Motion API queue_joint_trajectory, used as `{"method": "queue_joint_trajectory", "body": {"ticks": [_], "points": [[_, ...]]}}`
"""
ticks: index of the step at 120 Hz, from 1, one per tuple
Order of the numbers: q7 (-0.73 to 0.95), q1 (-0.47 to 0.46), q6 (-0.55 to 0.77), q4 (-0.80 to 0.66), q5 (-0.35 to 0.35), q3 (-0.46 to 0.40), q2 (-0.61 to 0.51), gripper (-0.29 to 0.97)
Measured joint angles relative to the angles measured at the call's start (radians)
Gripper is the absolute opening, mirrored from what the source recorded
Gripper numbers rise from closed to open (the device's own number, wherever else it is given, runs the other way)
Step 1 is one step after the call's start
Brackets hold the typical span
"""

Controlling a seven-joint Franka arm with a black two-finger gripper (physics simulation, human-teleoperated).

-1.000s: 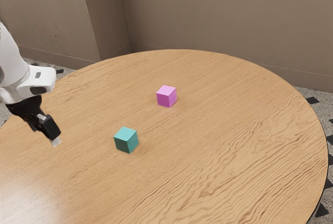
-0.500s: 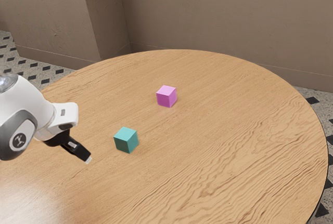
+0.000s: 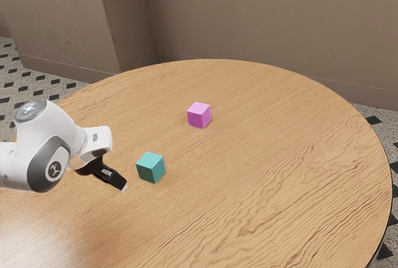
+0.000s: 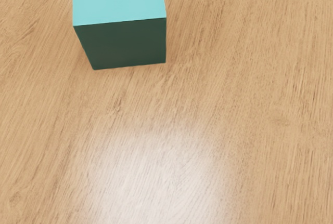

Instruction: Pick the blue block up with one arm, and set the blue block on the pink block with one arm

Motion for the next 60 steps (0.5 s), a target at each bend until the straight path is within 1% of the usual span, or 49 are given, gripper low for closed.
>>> {"method": "queue_joint_trajectory", "body": {"ticks": [22,60], "points": [[0.018,-0.003,0.055,0.038,-0.004,0.0,0.105,0.68],[0.041,-0.011,0.126,0.161,-0.004,0.006,0.273,0.68]]}}
